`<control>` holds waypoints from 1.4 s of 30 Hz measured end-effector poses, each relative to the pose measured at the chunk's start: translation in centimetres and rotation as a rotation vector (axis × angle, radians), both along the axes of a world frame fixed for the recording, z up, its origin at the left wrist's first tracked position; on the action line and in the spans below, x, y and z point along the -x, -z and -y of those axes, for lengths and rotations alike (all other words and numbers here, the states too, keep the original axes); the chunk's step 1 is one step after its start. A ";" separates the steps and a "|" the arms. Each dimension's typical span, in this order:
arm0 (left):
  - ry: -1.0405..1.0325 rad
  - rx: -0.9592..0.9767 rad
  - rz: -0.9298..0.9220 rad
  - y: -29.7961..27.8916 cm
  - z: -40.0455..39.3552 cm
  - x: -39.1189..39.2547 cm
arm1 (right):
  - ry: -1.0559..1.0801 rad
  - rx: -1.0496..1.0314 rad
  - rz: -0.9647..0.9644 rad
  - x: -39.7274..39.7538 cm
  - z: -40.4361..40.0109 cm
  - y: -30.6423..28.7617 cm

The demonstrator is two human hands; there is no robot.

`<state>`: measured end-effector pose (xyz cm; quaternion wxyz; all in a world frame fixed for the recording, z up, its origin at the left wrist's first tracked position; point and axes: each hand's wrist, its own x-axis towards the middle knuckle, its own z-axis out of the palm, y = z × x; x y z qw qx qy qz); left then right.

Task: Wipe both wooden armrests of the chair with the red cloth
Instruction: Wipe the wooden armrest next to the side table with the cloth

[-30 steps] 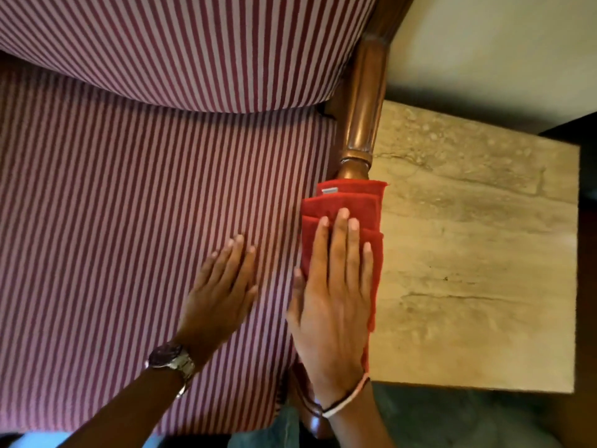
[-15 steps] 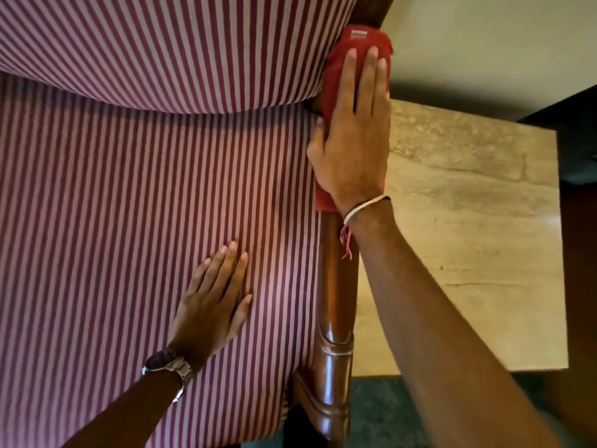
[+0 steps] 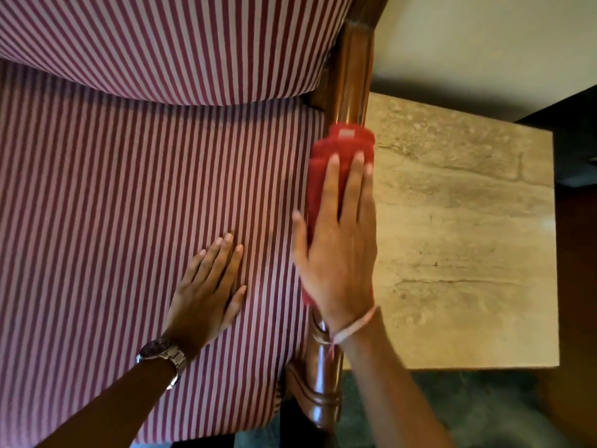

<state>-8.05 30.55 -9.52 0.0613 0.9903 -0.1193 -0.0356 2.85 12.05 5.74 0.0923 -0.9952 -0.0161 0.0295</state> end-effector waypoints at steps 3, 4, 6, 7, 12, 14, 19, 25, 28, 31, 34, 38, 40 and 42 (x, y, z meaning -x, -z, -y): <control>0.003 -0.004 0.004 0.1 0.0 0.0 | -0.017 0.036 0.017 -5.1 0.0 -0.2; 0.006 -0.006 0.006 0.2 -0.1 -0.1 | -0.026 0.052 0.023 -6.4 0.2 -0.2; 0.004 -0.010 0.016 0.4 -0.1 -0.1 | -0.036 0.062 0.051 -7.6 0.3 0.1; 0.003 -0.007 0.013 0.4 0.0 0.0 | -0.039 0.058 0.065 -7.3 0.3 0.2; 0.007 -0.013 0.013 -0.2 0.1 0.0 | -0.028 -0.010 0.021 3.0 0.5 0.1; 0.009 -0.015 0.012 -0.1 0.0 0.0 | -0.023 -0.002 -0.005 6.6 0.6 -0.2; 0.008 -0.020 0.010 0.0 0.0 0.1 | -0.033 0.024 0.064 -0.6 0.0 0.2; 0.000 -0.035 0.017 -0.3 0.0 -0.1 | 0.037 0.049 0.118 -13.2 -1.0 -0.3; 0.000 -0.018 0.012 -0.2 -0.1 0.0 | 0.004 -0.006 0.126 -4.6 -0.7 -0.2; -0.003 0.012 0.008 0.1 0.0 0.1 | -0.020 0.024 0.049 4.9 -0.4 -0.2; -0.004 0.014 0.010 0.2 0.0 0.0 | -0.023 0.020 0.061 1.8 -0.3 0.1; -0.003 0.007 0.013 0.0 0.0 0.1 | -0.038 0.052 0.129 -9.8 -0.9 -0.3; -0.002 0.001 0.025 -0.1 0.0 0.1 | -0.026 0.045 0.144 -12.0 -0.7 -0.4; -0.001 0.005 0.032 -0.2 0.1 0.0 | -0.026 -0.035 0.136 -9.3 -0.4 -0.3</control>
